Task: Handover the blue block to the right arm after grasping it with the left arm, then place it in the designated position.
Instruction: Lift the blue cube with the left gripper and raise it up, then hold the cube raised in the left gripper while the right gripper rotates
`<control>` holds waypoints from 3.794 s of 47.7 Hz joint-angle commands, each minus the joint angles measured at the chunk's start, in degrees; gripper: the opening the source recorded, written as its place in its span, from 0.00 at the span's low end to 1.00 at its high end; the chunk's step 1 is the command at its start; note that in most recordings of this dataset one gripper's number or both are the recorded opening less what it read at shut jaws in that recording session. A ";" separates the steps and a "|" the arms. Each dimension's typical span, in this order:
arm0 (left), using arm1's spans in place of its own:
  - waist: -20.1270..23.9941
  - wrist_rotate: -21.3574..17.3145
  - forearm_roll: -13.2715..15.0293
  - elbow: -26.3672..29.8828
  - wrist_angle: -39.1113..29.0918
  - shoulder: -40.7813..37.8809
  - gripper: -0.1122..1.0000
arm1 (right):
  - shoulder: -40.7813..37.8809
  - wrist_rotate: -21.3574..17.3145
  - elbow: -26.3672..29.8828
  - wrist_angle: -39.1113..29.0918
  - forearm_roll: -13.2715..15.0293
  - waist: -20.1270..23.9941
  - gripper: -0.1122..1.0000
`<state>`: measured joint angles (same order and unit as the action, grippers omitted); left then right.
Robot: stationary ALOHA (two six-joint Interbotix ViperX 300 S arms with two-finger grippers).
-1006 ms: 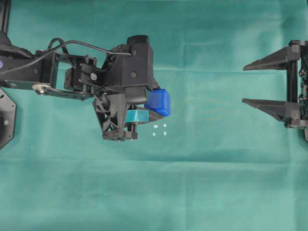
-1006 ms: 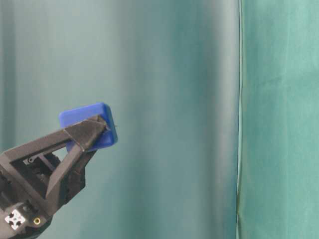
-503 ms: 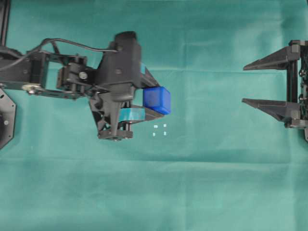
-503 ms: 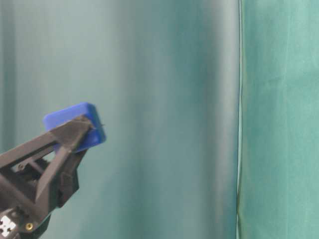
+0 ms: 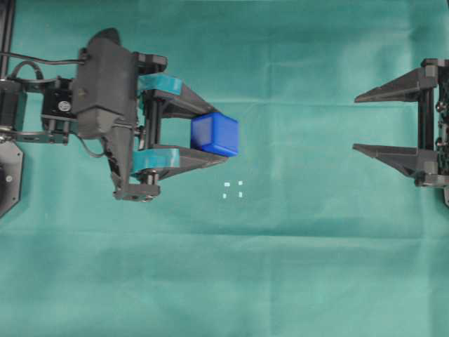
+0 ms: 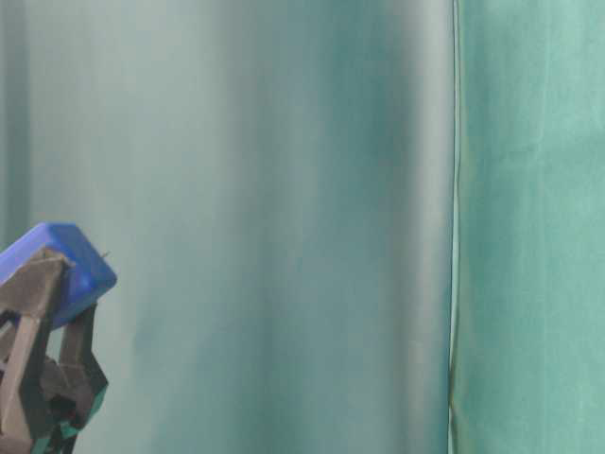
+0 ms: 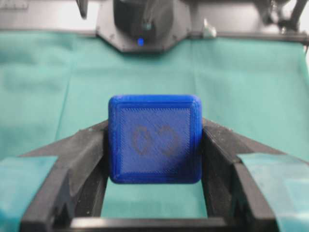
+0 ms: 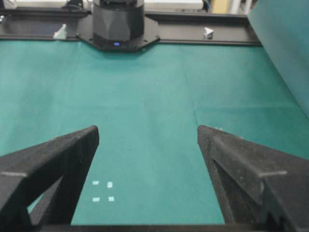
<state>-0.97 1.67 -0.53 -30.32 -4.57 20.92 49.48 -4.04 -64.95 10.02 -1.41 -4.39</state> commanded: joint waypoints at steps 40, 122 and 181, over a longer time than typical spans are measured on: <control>-0.09 0.18 0.18 0.00 1.41 1.76 0.52 | -0.26 0.00 1.14 0.26 0.09 -0.18 0.95; 0.26 0.26 0.26 0.00 1.41 1.76 0.52 | -1.76 3.34 12.92 -9.84 75.76 4.75 0.95; 0.79 0.26 0.26 -0.18 1.23 1.85 0.52 | -1.76 3.34 13.45 -8.96 76.11 4.83 0.95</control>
<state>-0.26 1.85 -0.35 -31.11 -3.60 21.62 47.81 -0.62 -53.26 0.62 74.71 0.35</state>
